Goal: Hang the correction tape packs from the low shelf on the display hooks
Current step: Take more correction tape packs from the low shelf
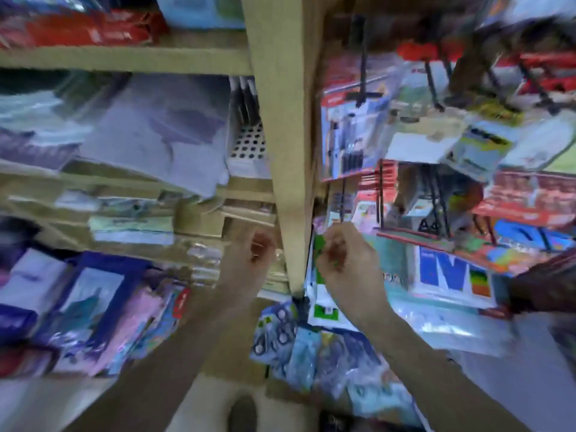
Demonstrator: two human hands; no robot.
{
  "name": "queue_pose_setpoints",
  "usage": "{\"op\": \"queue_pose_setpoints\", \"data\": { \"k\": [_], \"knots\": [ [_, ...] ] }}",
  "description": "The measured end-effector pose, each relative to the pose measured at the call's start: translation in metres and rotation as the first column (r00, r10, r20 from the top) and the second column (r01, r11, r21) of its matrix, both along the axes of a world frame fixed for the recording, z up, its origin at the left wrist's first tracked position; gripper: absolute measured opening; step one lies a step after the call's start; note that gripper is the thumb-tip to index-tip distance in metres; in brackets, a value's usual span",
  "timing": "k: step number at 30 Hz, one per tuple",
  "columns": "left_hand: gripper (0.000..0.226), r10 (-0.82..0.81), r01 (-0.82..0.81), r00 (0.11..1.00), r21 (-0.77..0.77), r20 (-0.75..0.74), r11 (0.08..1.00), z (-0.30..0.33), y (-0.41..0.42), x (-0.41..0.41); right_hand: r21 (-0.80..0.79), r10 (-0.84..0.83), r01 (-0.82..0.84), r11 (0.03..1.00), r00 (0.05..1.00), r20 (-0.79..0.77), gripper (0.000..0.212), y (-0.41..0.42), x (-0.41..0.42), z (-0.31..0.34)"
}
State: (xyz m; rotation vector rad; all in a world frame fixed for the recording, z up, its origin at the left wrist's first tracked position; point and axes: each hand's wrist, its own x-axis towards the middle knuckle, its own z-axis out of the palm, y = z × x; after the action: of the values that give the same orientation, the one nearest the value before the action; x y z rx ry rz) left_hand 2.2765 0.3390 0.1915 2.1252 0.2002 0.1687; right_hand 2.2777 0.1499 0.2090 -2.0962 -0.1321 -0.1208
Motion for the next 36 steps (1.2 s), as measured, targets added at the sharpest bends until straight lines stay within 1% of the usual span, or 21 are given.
{"op": "queue_pose_setpoints", "data": {
  "k": [2,3,4,6,7,8,10,12,13,15,16,18,19,23,25,27,28,30,33,35,36],
  "knots": [
    [0.024,0.021,-0.023,0.991,-0.011,-0.130,1.000,-0.046,0.021,-0.012,-0.035,-0.046,0.040,0.999,0.982,-0.183,0.023,0.020,-0.013,-0.053],
    [0.021,0.021,-0.025,0.978,-0.016,-0.208,1.000,-0.071,0.031,-0.018,-0.057,-0.081,0.068,0.996,0.956,-0.282,0.022,0.030,-0.019,-0.079],
    [0.018,0.020,-0.026,0.963,-0.019,-0.270,0.999,-0.091,0.038,-0.024,-0.078,-0.113,0.090,0.993,0.916,-0.384,0.020,0.041,-0.026,-0.102],
    [0.012,0.014,-0.029,0.932,-0.037,-0.363,0.999,-0.130,0.052,-0.033,-0.113,-0.165,0.124,0.986,0.834,-0.526,0.015,0.058,-0.040,-0.148],
    [0.011,0.006,-0.023,0.908,-0.037,-0.419,0.999,-0.151,0.058,-0.036,-0.129,-0.188,0.139,0.982,0.788,-0.586,0.014,0.065,-0.047,-0.171],
    [0.015,0.005,-0.017,0.873,-0.020,-0.488,1.000,-0.170,0.063,-0.039,-0.143,-0.206,0.148,0.979,0.733,-0.648,0.014,0.071,-0.054,-0.192],
    [0.030,0.008,-0.007,0.799,0.004,-0.601,1.000,-0.211,0.074,-0.044,-0.165,-0.237,0.171,0.971,0.627,-0.742,0.017,0.080,-0.067,-0.236],
    [0.033,0.009,-0.010,0.720,0.003,-0.693,1.000,-0.250,0.081,-0.051,-0.179,-0.254,0.188,0.966,0.541,-0.801,0.021,0.089,-0.077,-0.280],
    [0.035,0.012,-0.013,0.685,0.004,-0.729,1.000,-0.271,0.084,-0.056,-0.188,-0.261,0.191,0.963,0.505,-0.823,0.024,0.094,-0.081,-0.301],
    [0.049,0.017,-0.019,0.615,0.006,-0.788,1.000,-0.309,0.088,-0.063,-0.199,-0.256,0.169,0.965,0.463,-0.849,0.034,0.101,-0.086,-0.341],
    [0.059,0.013,-0.021,0.586,0.001,-0.810,1.000,-0.327,0.090,-0.067,-0.194,-0.238,0.142,0.971,0.457,-0.857,0.040,0.105,-0.088,-0.359],
    [0.074,0.001,-0.014,0.563,-0.008,-0.826,1.000,-0.360,0.093,-0.070,-0.188,-0.199,0.073,0.980,0.472,-0.859,0.053,0.112,-0.086,-0.395],
    [0.074,-0.004,-0.013,0.559,-0.014,-0.829,1.000,-0.376,0.094,-0.070,-0.188,-0.186,0.046,0.981,0.492,-0.851,0.059,0.116,-0.084,-0.412],
    [0.049,0.005,-0.023,0.544,-0.010,-0.839,1.000,-0.438,0.098,-0.058,-0.241,-0.168,-0.052,0.969,0.576,-0.800,0.076,0.129,-0.065,-0.472],
    [0.050,-0.005,-0.033,0.542,-0.028,-0.840,0.999,-0.466,0.100,-0.047,-0.326,-0.177,-0.125,0.937,0.636,-0.751,0.082,0.132,-0.055,-0.496],
    [0.066,-0.030,-0.046,0.533,-0.064,-0.846,0.997,-0.489,0.100,-0.040,-0.402,-0.181,-0.174,0.899,0.688,-0.703,0.087,0.133,-0.047,-0.516],
    [0.071,-0.029,-0.046,0.531,-0.063,-0.847,0.997,-0.498,0.099,-0.038,-0.433,-0.189,-0.188,0.882,0.699,-0.690,0.090,0.134,-0.044,-0.524],
    [0.078,-0.006,-0.046,0.533,-0.037,-0.846,0.998,-0.516,0.098,-0.036,-0.506,-0.226,-0.203,0.838,0.716,-0.661,0.091,0.138,-0.040,-0.534],
    [0.095,0.046,-0.087,0.524,0.000,-0.850,0.996,-0.534,0.093,-0.035,-0.610,-0.266,-0.201,0.767,0.765,-0.586,0.094,0.143,-0.042,-0.540],
    [0.107,0.048,-0.106,0.530,-0.011,-0.846,0.994,-0.550,0.095,-0.035,-0.620,-0.289,-0.170,0.766,0.771,-0.568,0.096,0.143,-0.046,-0.542],
    [0.109,0.044,-0.112,0.524,-0.017,-0.850,0.994,-0.566,0.099,-0.036,-0.611,-0.298,-0.163,0.775,0.758,-0.580,0.096,0.141,-0.047,-0.543]
  ]
}}
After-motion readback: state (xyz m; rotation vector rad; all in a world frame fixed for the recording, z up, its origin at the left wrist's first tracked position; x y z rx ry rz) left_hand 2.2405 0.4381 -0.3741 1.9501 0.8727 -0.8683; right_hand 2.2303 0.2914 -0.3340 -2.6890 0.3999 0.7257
